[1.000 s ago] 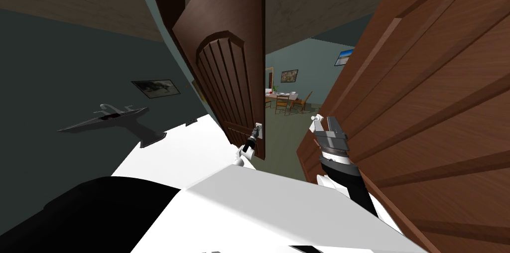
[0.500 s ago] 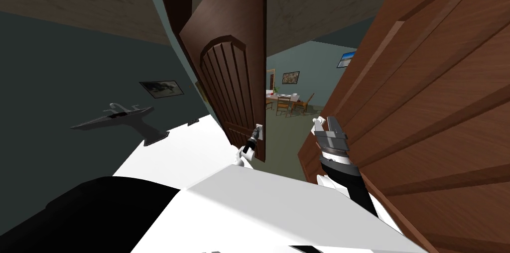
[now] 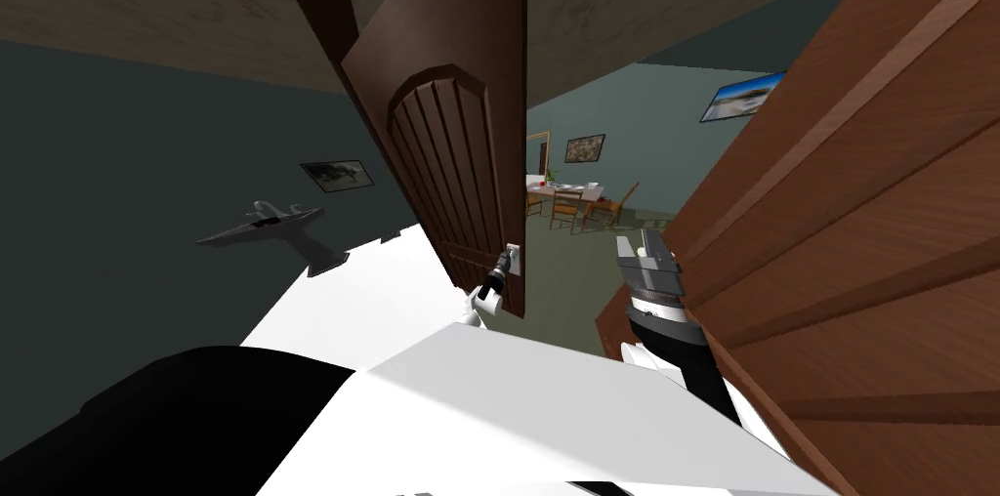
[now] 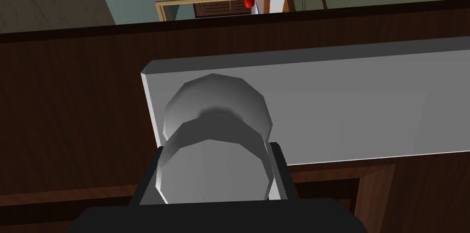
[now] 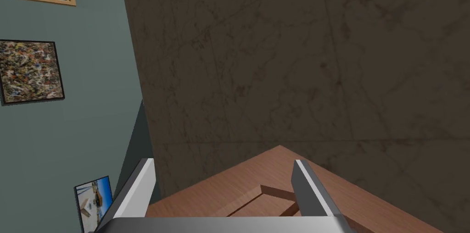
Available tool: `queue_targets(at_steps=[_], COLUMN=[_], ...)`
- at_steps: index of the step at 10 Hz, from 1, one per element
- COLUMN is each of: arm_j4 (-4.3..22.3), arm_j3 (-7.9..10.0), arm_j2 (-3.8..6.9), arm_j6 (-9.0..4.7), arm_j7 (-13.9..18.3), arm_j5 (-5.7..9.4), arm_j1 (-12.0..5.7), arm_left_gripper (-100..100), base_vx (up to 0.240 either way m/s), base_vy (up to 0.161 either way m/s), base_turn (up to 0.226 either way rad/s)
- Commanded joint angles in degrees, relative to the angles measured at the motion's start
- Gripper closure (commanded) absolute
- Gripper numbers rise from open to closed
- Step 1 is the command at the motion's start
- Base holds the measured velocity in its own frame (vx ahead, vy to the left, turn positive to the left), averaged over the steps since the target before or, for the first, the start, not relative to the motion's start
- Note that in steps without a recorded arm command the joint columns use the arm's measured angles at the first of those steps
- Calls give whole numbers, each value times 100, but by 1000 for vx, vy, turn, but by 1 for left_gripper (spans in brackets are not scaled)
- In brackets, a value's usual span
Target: Push the door open
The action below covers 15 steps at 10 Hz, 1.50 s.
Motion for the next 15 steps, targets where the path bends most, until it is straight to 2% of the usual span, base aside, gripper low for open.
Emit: queue_targets(at_steps=[1,3,4,8,10,11,12,15], arm_j4=[-2,51,-26,-142,-226,-144,-112,-66], arm_j3=[33,-72,-68,-120,-158,-145,-123,-86], arm_j2=[56,50,78,43,-49,-17,17,31], arm_j6=[-21,-46,-8,50,92,46,20,-20], arm_j7=[-136,-366,-282,-291,-298,-289,-291,-295], arm_j5=[129,360,303,334,356,352,349,342], arm_j1=[-34,-76,-33,33,81,40,23,-7], arm_left_gripper=[100,100,-100,-100,-100,-100,-100,-100], base_vx=[179,156,-51,-246,-259,-127,76,184], base_vy=[-49,-44,-50,-22,-67,-49,-40,-62], base_turn=[210,287,101,18,41,11,-33,-18])
